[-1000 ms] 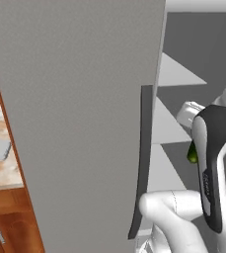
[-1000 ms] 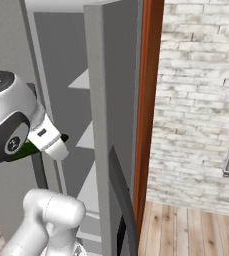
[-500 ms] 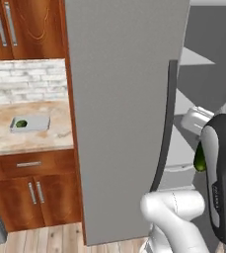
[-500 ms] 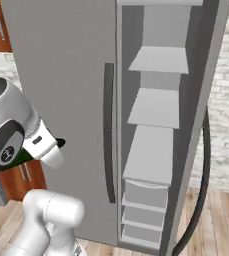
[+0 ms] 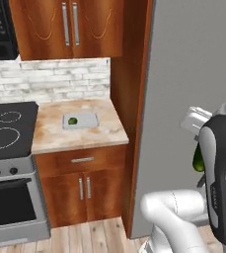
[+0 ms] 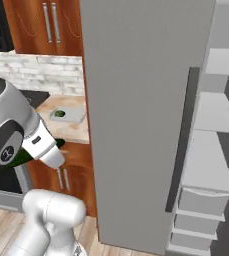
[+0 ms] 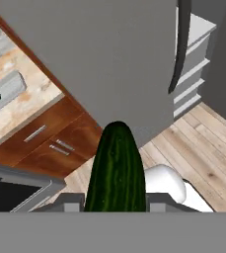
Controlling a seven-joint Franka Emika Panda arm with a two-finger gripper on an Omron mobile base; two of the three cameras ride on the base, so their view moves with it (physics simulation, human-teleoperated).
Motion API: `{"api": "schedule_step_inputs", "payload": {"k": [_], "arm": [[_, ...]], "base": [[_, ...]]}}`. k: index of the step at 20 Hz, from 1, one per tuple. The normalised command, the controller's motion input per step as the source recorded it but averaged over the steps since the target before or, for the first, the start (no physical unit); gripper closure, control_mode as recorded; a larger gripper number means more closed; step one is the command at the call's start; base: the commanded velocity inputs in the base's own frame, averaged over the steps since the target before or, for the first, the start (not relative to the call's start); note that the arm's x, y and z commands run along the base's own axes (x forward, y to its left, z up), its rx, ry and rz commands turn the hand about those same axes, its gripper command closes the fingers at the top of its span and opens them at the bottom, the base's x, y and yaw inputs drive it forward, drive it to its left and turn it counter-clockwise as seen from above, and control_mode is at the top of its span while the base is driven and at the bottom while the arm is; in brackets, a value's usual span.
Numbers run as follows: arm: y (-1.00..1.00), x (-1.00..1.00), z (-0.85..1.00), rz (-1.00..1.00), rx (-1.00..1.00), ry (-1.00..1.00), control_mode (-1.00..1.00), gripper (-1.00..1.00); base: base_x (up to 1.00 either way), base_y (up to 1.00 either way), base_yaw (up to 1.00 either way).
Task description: Take the avocado and cucumber out of the freezer and place them in the tupperware container on the counter. Then put the tupperware containing the vegetables back in the freezer.
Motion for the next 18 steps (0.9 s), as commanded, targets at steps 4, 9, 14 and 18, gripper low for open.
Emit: {"api": "schedule_step_inputs", "payload": {"k": [4,9,14,18], "arm": [[0.0,0.0,0.0,0.0,0.0,0.0,1.0,1.0],[0.0,0.0,0.0,0.0,0.0,0.0,1.0,1.0],[0.0,0.0,0.0,0.0,0.0,0.0,1.0,1.0],[0.0,0.0,0.0,0.0,0.0,0.0,1.0,1.0]], "base": [[0.45,1.0,-0.13],[0.77,1.0,-0.14],[0.92,0.8,-0.1],[0.86,0.29,-0.07]]}}
